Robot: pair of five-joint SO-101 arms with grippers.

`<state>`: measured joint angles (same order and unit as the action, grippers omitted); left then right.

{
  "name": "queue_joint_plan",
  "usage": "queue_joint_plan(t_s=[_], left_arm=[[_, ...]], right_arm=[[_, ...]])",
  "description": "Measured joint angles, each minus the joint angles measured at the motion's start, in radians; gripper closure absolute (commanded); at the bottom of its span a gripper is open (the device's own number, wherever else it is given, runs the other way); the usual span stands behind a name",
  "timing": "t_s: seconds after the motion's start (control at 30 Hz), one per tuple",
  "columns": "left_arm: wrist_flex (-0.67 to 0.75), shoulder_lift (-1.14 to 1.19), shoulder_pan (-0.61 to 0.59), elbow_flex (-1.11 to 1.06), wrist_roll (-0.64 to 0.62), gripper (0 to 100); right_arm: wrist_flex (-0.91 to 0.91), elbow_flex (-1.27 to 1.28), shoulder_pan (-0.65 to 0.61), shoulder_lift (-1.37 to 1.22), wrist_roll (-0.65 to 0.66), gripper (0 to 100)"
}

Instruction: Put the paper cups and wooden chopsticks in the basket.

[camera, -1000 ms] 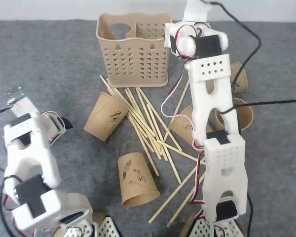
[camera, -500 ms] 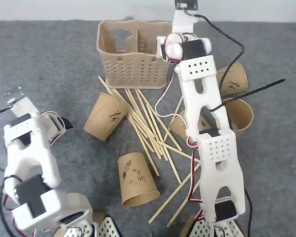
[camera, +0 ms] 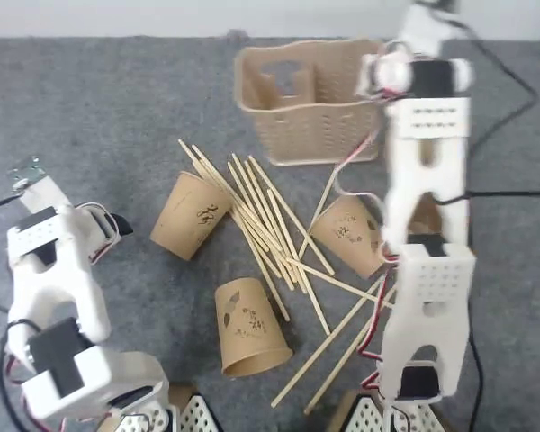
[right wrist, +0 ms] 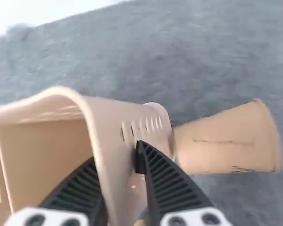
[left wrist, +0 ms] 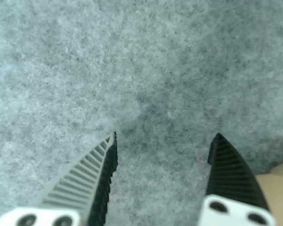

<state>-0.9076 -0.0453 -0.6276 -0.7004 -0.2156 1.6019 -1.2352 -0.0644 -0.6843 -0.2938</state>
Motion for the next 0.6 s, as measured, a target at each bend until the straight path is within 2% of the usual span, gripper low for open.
queue_joint_plan(t_s=[0.3, 0.6], left_arm=[[0.0, 0.0, 0.0, 0.0, 0.0, 70], [0.0, 0.0, 0.0, 0.0, 0.0, 70]], right_arm=[[-0.02, 0.0, 0.077, 0.005, 0.0, 99.2], [-0.021, 0.0, -0.002, 0.005, 0.0, 99.2]])
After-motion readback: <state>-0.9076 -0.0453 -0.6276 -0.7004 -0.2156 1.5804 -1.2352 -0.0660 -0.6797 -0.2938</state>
